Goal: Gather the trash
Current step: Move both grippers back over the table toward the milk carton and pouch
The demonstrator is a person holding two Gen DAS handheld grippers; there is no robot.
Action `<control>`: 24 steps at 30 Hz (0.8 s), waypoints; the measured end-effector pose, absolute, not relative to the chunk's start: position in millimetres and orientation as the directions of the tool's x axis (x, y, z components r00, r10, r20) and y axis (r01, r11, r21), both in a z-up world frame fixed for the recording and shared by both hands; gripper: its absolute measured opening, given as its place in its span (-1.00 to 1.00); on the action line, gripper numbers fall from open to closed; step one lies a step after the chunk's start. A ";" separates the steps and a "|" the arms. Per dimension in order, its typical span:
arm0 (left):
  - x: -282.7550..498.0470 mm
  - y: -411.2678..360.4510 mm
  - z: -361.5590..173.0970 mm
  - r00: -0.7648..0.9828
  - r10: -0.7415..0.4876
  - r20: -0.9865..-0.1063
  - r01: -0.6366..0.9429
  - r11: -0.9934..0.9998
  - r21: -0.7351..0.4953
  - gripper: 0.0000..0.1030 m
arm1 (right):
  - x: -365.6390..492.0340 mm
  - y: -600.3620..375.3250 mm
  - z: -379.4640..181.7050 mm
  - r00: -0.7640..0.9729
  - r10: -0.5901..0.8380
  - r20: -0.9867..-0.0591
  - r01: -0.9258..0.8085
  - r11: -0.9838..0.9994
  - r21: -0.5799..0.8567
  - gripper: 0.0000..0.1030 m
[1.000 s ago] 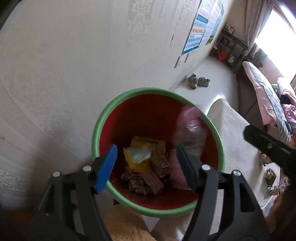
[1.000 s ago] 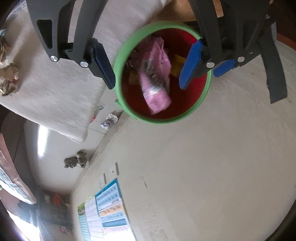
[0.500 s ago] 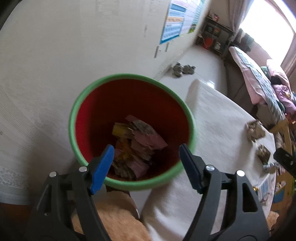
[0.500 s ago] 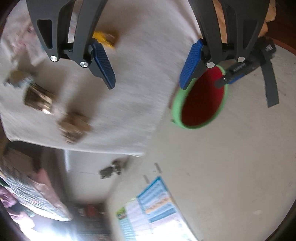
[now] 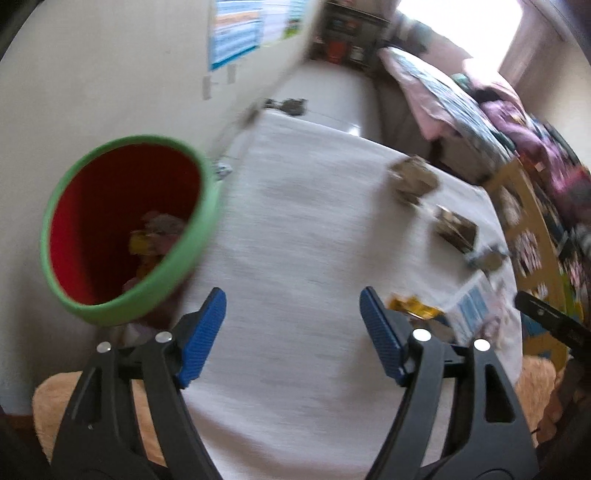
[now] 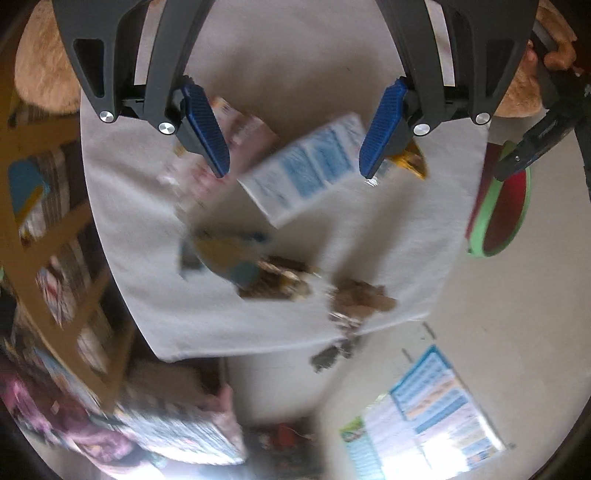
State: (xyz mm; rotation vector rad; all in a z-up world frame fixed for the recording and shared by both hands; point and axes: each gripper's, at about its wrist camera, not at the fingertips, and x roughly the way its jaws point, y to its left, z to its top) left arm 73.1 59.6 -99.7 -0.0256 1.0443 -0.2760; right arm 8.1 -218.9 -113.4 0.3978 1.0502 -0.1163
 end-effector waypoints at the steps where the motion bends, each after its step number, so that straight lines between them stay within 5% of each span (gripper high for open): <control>1: 68.7 49.1 -98.7 0.469 -0.245 -0.849 0.238 0.960 -0.145 0.44 | 4.3 -224.2 -117.0 0.493 0.094 -0.865 0.296 0.917 0.268 0.37; 14: 30.7 -53.3 -104.4 0.411 -0.285 -0.866 0.511 0.859 -0.040 0.59 | -27.9 -279.9 -140.9 0.486 0.097 -0.868 0.435 0.835 0.337 0.37; 24: 48.3 -29.6 -129.2 0.371 -0.207 -0.905 0.379 0.924 -0.055 0.61 | -33.0 -284.0 -132.5 0.515 0.077 -0.854 0.434 0.836 0.337 0.37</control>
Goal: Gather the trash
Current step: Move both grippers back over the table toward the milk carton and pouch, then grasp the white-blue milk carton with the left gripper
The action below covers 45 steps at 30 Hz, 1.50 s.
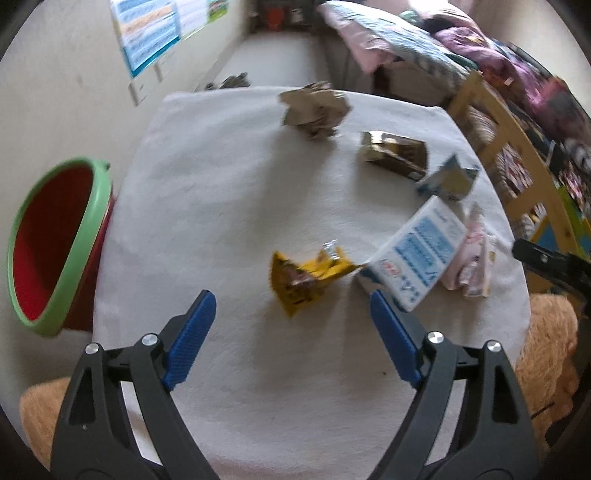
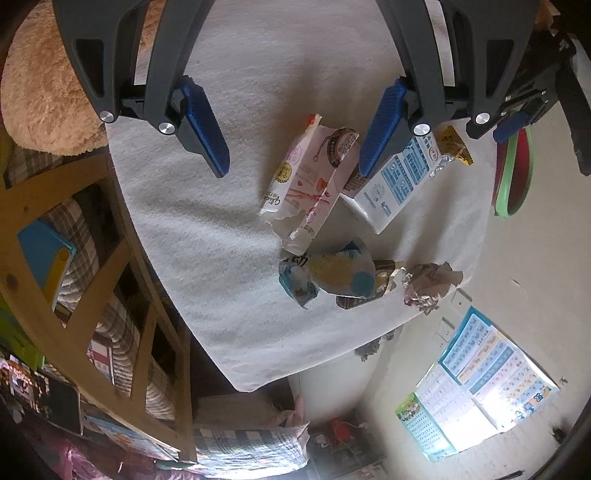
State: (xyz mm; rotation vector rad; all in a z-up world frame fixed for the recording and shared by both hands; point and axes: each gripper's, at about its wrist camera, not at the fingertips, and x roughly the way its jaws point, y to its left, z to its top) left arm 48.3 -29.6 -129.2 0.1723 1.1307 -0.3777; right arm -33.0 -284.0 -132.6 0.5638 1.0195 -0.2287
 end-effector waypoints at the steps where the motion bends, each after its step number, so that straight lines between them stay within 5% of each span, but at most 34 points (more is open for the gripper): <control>1: 48.1 -26.8 -129.4 0.374 -0.201 -0.905 0.369 0.928 -0.053 0.61 | -32.9 -283.4 -131.5 0.518 0.074 -0.852 0.430 0.839 0.334 0.37; 31: 56.7 -159.4 -169.2 0.239 -0.168 -0.956 0.680 0.732 0.041 0.61 | -37.8 -296.5 -140.7 0.508 0.065 -0.859 0.457 0.824 0.333 0.37; 36: 52.1 -152.3 -170.2 0.218 -0.194 -0.956 0.658 0.753 -0.002 0.16 | -36.6 -296.5 -146.0 0.498 0.074 -0.864 0.461 0.821 0.336 0.37; 45: 21.7 -98.4 -122.8 0.256 -0.304 -0.918 0.596 0.797 -0.098 0.08 | -28.5 -294.5 -159.1 0.463 0.095 -0.881 0.476 0.812 0.338 0.37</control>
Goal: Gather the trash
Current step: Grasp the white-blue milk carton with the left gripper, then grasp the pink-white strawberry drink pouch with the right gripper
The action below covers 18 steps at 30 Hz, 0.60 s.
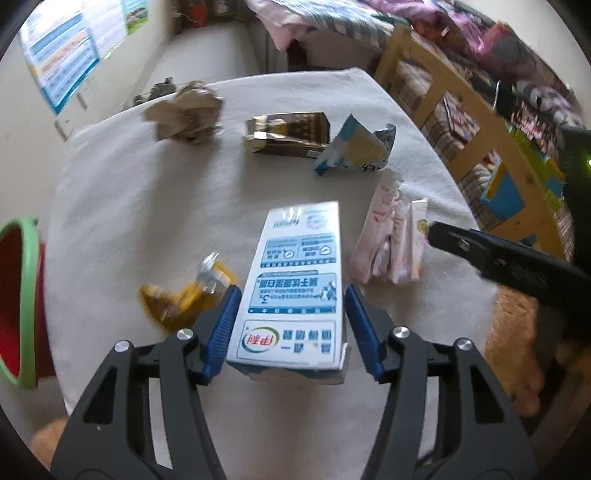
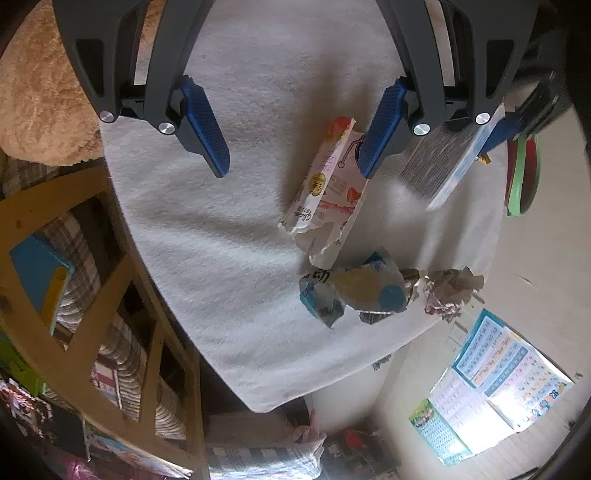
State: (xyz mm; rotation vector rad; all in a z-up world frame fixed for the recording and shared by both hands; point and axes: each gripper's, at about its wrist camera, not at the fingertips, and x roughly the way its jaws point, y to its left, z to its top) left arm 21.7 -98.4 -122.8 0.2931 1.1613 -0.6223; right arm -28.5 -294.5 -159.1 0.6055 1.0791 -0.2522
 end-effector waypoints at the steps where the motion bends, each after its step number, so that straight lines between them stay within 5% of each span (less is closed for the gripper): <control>1: 15.2 -87.6 -118.9 0.260 -0.313 -0.914 0.579 0.808 -0.111 0.08 | -25.5 -293.1 -160.4 0.459 0.103 -0.882 0.475 0.811 0.341 0.37; 13: -11.7 -55.0 -160.3 0.185 -0.248 -0.951 0.528 0.841 -0.117 0.08 | 15.2 -274.6 -186.2 0.371 0.102 -0.923 0.450 0.850 0.275 0.37; 18: -13.3 -59.2 -157.4 0.188 -0.268 -0.945 0.549 0.827 -0.125 0.38 | 19.7 -273.4 -185.8 0.378 0.078 -0.922 0.442 0.861 0.254 0.33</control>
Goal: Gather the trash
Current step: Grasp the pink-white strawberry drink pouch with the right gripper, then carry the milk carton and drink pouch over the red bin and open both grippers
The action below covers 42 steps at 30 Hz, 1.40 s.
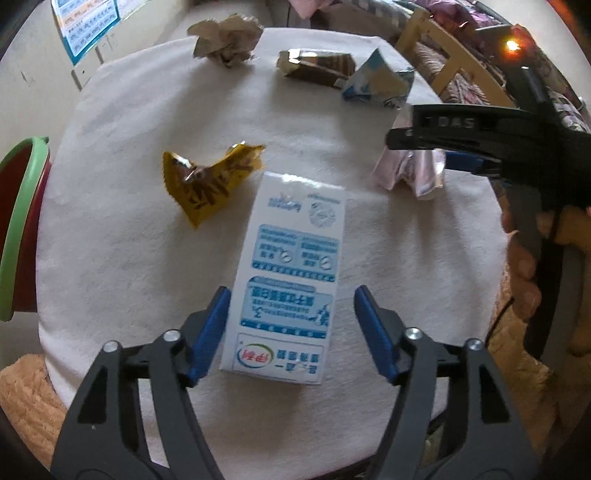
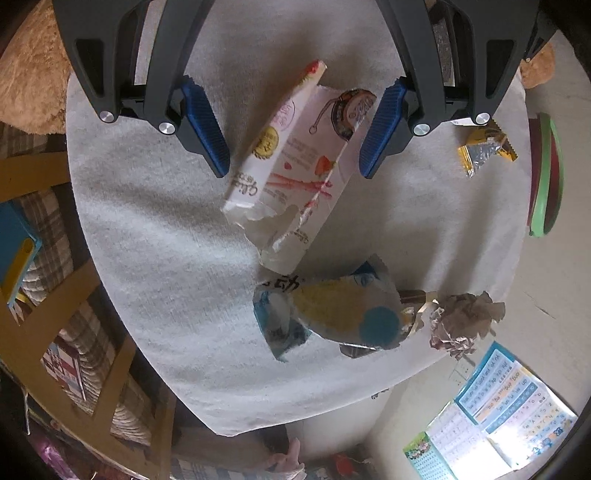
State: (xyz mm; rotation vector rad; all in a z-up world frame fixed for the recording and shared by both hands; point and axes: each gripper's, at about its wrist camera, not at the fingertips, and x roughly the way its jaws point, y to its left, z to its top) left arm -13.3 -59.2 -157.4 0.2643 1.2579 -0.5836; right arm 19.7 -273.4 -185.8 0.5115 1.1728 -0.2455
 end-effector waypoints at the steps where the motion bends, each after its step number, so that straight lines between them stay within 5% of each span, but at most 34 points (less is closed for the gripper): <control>1: -13.5 -60.3 -156.6 0.193 -0.268 -0.944 0.550 0.826 -0.122 0.41 | 20.3 -273.7 -186.2 0.380 0.073 -0.922 0.441 0.862 0.250 0.17; 7: -6.9 -61.8 -160.3 0.197 -0.261 -0.945 0.521 0.845 -0.124 0.41 | 22.8 -271.8 -185.9 0.393 0.061 -0.918 0.428 0.871 0.241 0.04; 21: 2.6 -76.7 -177.6 0.183 -0.216 -0.959 0.514 0.853 -0.094 0.41 | 29.4 -264.2 -187.4 0.389 0.040 -0.920 0.426 0.878 0.219 0.20; 27: 2.0 -74.0 -176.1 0.196 -0.213 -0.957 0.516 0.852 -0.084 0.06 | 27.7 -261.7 -184.3 0.403 0.047 -0.914 0.408 0.885 0.225 -0.07; 31: 3.0 -71.1 -175.1 0.189 -0.229 -0.955 0.508 0.855 -0.104 0.05 | 23.6 -259.5 -181.2 0.408 0.066 -0.910 0.392 0.888 0.240 -0.24; 42: 4.5 -49.9 -148.9 0.266 -0.267 -0.926 0.492 0.864 -0.107 0.05 | 9.0 -236.7 -147.7 0.480 0.060 -0.875 0.310 0.922 0.233 -0.25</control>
